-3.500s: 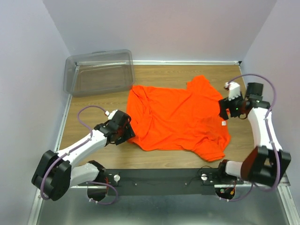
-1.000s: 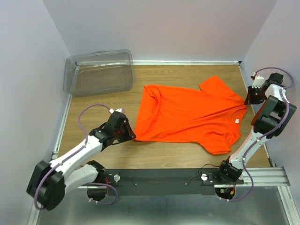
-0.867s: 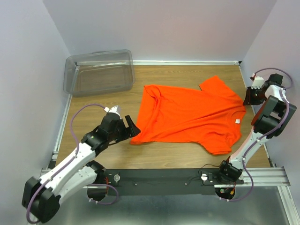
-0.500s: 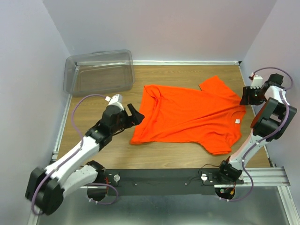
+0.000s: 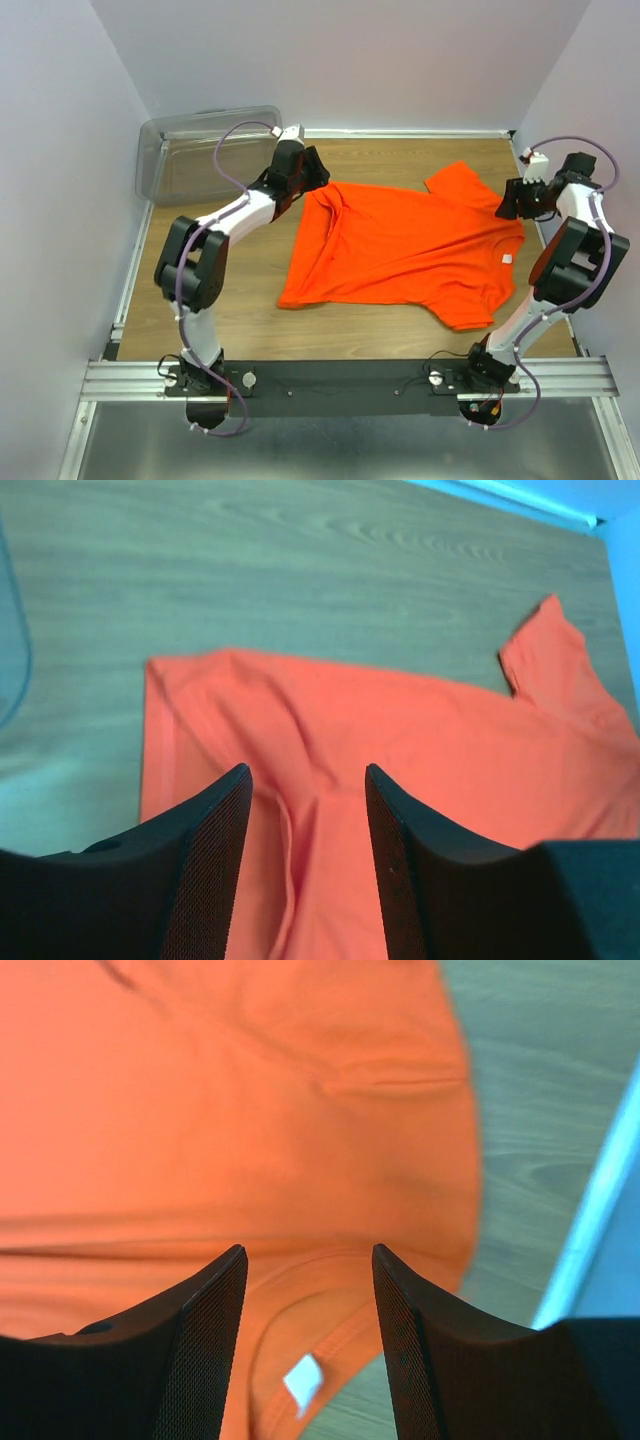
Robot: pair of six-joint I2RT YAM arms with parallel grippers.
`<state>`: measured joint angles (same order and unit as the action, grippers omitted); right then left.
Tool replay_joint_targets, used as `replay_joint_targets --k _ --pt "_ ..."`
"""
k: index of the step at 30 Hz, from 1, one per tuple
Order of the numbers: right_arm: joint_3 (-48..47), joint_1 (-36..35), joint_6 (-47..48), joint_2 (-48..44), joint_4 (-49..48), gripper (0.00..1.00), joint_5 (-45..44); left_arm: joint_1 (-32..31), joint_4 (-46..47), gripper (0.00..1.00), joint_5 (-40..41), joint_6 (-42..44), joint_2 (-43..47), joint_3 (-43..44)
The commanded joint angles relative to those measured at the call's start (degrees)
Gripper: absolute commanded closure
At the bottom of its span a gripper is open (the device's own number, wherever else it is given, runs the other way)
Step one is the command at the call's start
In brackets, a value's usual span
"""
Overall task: Fold and stack the t-shirts
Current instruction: Flatten the tshirt out
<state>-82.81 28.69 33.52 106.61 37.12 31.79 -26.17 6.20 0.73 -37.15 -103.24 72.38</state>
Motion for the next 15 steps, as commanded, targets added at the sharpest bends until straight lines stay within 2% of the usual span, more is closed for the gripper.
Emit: replay_joint_targets --k 1,7,10,15 --pt "3.6 -1.7 -0.1 -2.0 0.0 0.39 4.6 0.3 -5.0 0.46 3.9 3.3 -8.2 8.2" --pt "5.2 -2.6 -0.6 -1.2 -0.2 0.39 5.0 0.5 -10.2 0.49 7.8 4.3 -15.3 15.9" --pt "5.1 -2.7 -0.8 0.0 -0.6 0.39 4.9 0.5 -12.6 0.56 9.4 4.5 -18.1 18.8" --pt "5.8 -2.9 -1.1 0.4 -1.2 0.39 4.9 0.5 -16.7 0.56 11.8 5.2 -23.1 23.8"
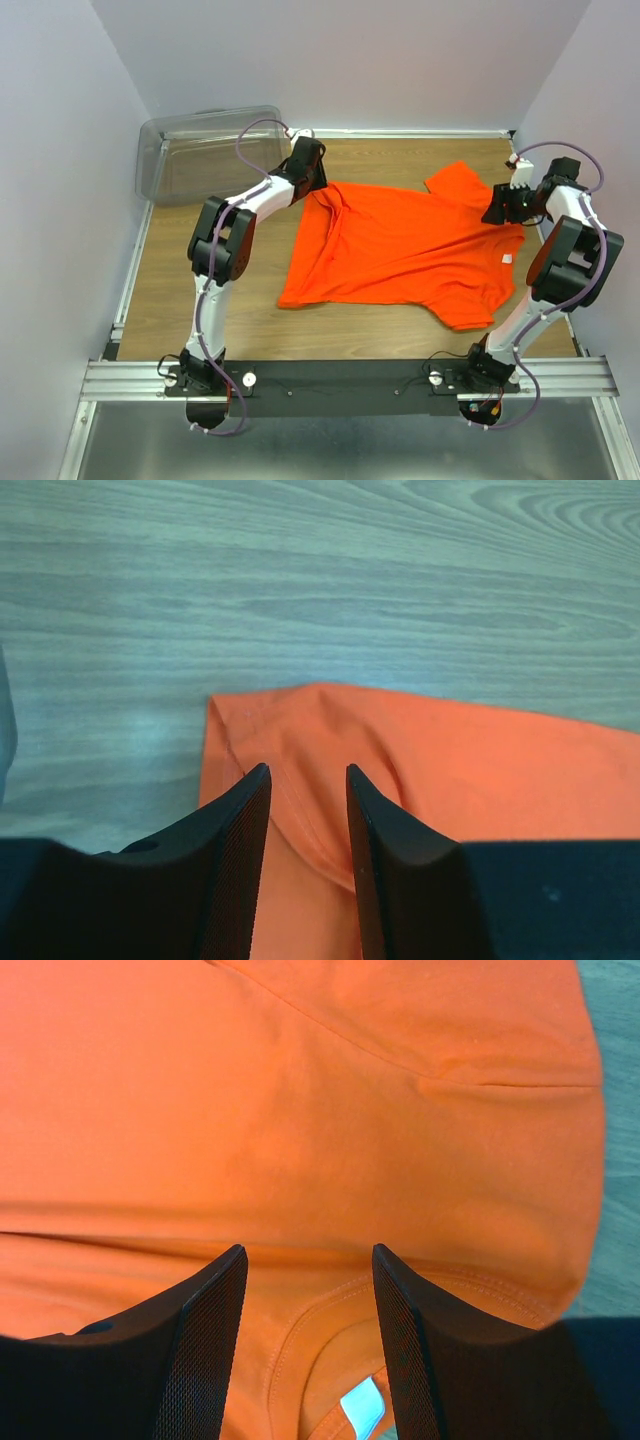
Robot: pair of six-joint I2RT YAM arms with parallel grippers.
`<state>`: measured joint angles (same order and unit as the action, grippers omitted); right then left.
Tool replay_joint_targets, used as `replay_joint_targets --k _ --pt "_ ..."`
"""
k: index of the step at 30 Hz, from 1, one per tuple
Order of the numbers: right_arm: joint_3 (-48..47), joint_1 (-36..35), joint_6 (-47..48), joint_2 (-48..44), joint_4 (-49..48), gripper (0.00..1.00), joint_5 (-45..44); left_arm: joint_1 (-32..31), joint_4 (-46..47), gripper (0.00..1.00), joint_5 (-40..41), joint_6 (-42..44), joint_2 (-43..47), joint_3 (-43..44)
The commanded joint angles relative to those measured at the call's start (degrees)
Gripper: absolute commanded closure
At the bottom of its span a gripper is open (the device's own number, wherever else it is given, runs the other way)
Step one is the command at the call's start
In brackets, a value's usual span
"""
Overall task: Fold and stack the t-shirts
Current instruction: Flatten the tshirt out
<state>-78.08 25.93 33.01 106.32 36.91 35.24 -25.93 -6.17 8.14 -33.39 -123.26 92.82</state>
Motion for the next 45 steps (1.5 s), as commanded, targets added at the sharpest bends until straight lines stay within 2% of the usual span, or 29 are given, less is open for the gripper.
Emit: replay_joint_targets --k 1,15,20,27,33,36,45 --pt "1.3 -0.2 -0.7 0.8 -1.0 0.39 1.5 0.3 -5.1 0.57 5.0 1.6 -3.6 4.0" --pt "2.5 -0.2 -0.5 0.3 -1.5 0.39 0.7 0.3 -8.7 0.57 6.2 2.8 -9.2 9.4" --pt "2.8 -0.2 -0.4 -0.5 -1.4 0.39 0.4 0.4 -9.3 0.61 6.4 2.9 -10.4 10.7" --pt "3.0 -0.2 -0.3 -0.9 -1.4 0.39 0.0 0.6 -9.6 0.72 6.3 3.9 -11.0 11.9" --pt "3.3 -0.2 0.0 -0.9 -1.4 0.39 -0.4 0.8 -9.0 0.93 6.9 5.4 -9.5 12.2" --pt "3.5 -0.2 0.3 -0.6 -1.5 0.39 -0.7 0.8 -7.8 1.00 8.3 6.2 -7.8 11.9" --pt "3.6 -0.2 0.9 1.4 -1.7 0.39 -4.4 2.1 -8.4 1.00 7.9 7.8 -8.0 14.8"
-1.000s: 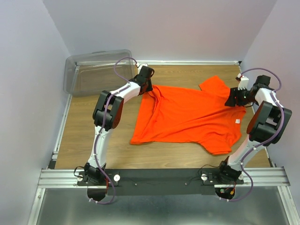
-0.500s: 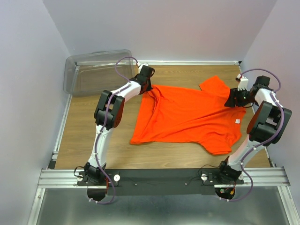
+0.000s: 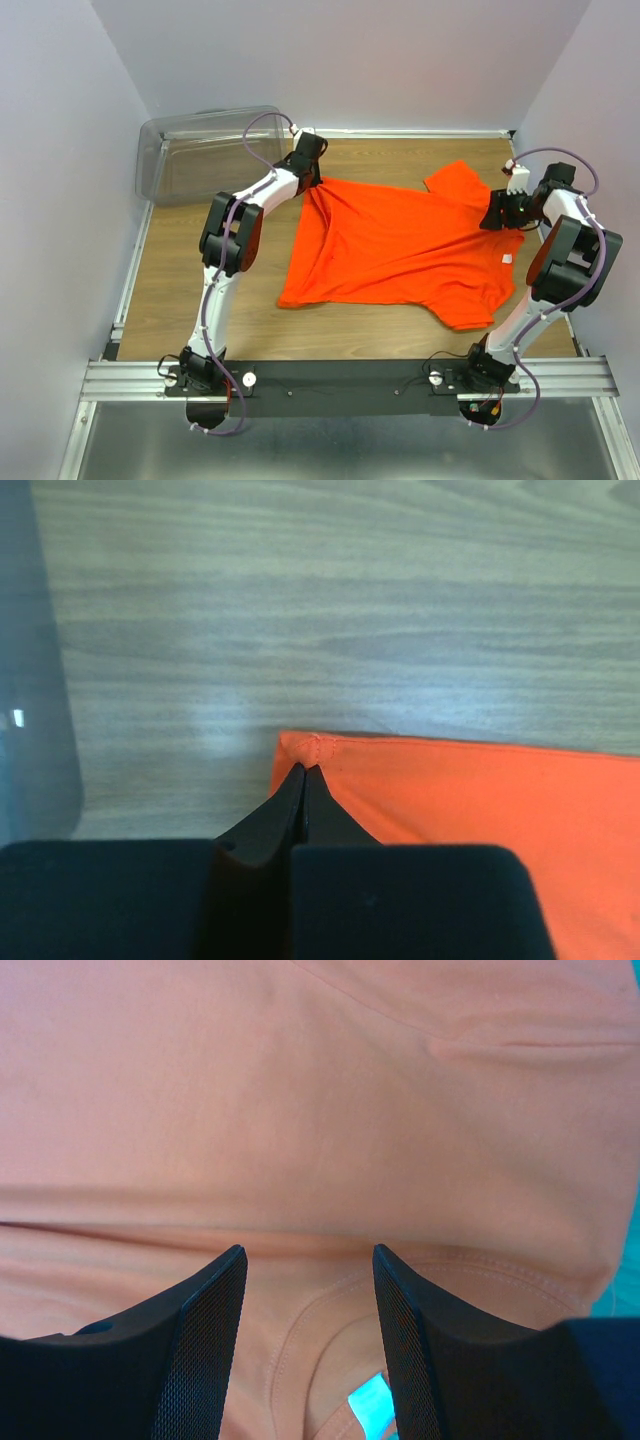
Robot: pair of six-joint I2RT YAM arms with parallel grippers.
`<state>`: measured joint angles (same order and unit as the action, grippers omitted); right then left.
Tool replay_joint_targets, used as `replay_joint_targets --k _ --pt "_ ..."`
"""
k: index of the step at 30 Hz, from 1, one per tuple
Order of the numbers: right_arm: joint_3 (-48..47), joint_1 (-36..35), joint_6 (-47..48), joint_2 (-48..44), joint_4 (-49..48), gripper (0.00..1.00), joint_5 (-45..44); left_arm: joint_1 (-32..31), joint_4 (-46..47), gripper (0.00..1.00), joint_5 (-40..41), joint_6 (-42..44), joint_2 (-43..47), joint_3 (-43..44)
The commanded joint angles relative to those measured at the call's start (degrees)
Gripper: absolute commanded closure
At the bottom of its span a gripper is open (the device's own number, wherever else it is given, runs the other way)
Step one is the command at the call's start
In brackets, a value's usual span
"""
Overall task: Fold and stack the t-shirts
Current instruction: Flatten the tshirt out
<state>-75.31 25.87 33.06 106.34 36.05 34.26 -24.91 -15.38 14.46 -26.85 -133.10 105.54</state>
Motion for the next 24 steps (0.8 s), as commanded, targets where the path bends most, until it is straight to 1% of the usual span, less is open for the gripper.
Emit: replay_joint_targets --k 1,5,11,14,15,18,19,20,21,24 --pt "0.9 -0.1 1.0 1.9 -0.9 0.39 -3.9 1.3 1.0 1.00 1.4 1.5 1.9 2.0" --pt "1.0 -0.2 1.4 4.7 -1.5 0.39 -6.7 1.7 1.0 1.00 0.6 2.8 1.4 3.5" --pt "1.8 -0.1 1.7 7.5 -2.6 0.40 -10.0 2.3 -1.0 0.99 0.5 5.7 -1.3 9.0" --pt "1.6 -0.1 1.6 8.6 -2.7 0.40 -11.5 2.7 -1.4 0.98 0.5 6.7 -2.0 10.6" --pt "1.4 -0.2 1.6 9.1 -2.7 0.40 -12.2 2.8 -1.4 0.96 0.3 6.8 -2.2 10.8" --pt "1.5 -0.1 1.9 9.0 -2.6 0.40 -12.6 2.9 -1.1 0.86 0.0 7.1 -1.8 10.7" --pt "1.7 -0.1 2.4 8.4 -2.7 0.40 -12.2 2.8 -1.1 0.79 -0.2 7.1 -1.4 10.5" --pt "1.9 -0.1 2.7 6.9 -2.6 0.40 -11.9 2.9 -1.0 0.75 -0.4 7.1 -1.0 10.2" --pt "2.0 -0.1 3.4 5.9 -2.5 0.39 -10.4 2.8 -0.3 0.65 -0.8 7.3 -0.2 9.3" --pt "1.0 -0.1 3.7 2.0 -2.1 0.39 -7.6 2.8 1.5 0.52 -2.1 7.3 1.5 6.5"
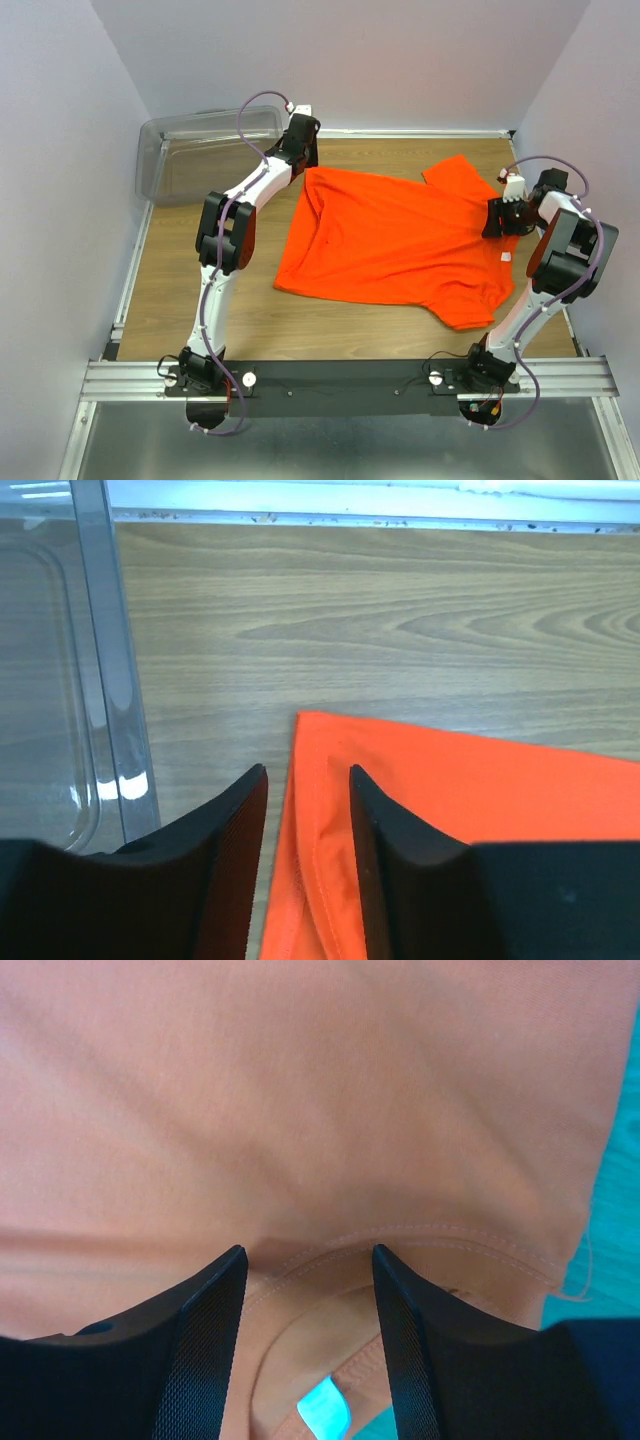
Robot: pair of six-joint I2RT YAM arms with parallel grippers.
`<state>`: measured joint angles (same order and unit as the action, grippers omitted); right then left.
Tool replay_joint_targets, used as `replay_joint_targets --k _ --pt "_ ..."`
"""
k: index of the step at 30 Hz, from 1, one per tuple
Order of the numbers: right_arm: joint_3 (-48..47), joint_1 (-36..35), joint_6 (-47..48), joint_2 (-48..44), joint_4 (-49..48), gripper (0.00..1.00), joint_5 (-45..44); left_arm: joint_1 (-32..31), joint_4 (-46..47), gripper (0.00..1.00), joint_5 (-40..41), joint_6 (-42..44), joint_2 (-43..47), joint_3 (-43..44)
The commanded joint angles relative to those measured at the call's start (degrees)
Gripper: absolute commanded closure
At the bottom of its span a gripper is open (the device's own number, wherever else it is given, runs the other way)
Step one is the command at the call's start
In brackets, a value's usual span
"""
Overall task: Fold and stack the t-shirts
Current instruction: Flatten the tshirt out
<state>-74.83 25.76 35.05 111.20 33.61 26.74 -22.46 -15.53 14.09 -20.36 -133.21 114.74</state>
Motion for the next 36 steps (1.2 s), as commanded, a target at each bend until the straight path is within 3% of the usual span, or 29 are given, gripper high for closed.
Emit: replay_joint_targets --k 1,6,12,18,26,36 --pt "-1.1 0.0 1.3 -3.4 1.4 0.39 2.4 0.5 2.2 0.44 -2.9 0.8 3.0 -3.5" --pt "-8.3 -0.9 -0.4 -2.7 5.9 0.38 9.8 0.4 6.5 0.33 -6.8 1.0 8.4 -9.2" --pt "-16.9 -4.7 -6.2 5.2 7.1 0.37 13.7 0.4 15.3 0.23 -11.6 1.6 19.3 -20.6" --pt "-37.1 -5.7 -24.2 20.0 6.0 0.38 14.1 0.5 21.8 0.21 -13.7 0.2 26.1 -31.7" --pt "-60.1 -7.7 -34.7 36.1 4.1 0.39 5.6 0.5 22.6 0.21 -16.2 -0.6 25.2 -33.9" --pt "-66.0 -10.1 -40.3 44.4 -0.8 0.41 2.4 0.5 21.3 0.21 -17.3 -1.8 21.0 -29.4"
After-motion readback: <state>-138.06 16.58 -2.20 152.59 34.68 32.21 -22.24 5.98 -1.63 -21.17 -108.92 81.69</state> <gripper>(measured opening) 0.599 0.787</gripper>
